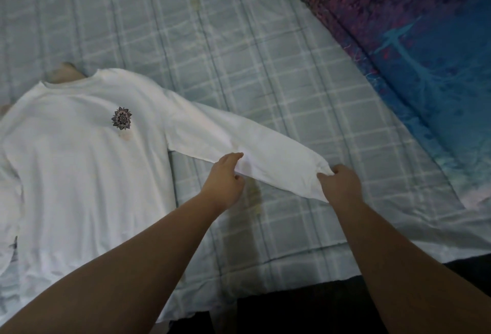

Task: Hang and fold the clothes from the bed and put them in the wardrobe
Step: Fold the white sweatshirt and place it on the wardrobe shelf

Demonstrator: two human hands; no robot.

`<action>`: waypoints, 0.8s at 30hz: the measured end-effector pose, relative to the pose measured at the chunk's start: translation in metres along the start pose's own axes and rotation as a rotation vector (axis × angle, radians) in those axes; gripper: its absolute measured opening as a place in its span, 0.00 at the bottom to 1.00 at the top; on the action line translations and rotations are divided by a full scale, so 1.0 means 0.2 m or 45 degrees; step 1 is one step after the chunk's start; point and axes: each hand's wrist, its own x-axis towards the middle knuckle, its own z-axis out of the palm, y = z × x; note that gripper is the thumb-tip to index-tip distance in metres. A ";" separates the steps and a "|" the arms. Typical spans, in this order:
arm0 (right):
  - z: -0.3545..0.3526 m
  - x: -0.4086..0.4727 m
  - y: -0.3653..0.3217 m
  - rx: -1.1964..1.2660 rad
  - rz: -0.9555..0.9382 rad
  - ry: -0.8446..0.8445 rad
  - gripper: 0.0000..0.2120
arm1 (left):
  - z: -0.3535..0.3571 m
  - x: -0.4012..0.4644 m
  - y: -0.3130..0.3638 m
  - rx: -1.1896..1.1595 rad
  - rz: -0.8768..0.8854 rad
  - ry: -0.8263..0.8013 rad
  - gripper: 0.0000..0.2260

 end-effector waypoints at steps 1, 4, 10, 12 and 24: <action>-0.01 0.02 0.00 0.069 0.010 -0.006 0.12 | 0.00 0.01 0.00 0.049 0.015 0.016 0.28; -0.11 0.03 -0.04 0.502 -0.051 0.107 0.06 | 0.00 0.02 0.01 0.327 0.104 0.061 0.31; -0.23 0.04 -0.07 0.448 -0.267 0.405 0.03 | 0.08 0.14 0.10 0.648 0.232 -0.160 0.28; -0.19 0.09 -0.01 0.403 -0.194 0.354 0.07 | 0.11 0.19 0.09 0.673 0.193 -0.269 0.29; -0.19 -0.10 -0.24 0.897 -0.020 0.286 0.16 | -0.12 0.18 -0.05 0.240 0.302 -0.068 0.31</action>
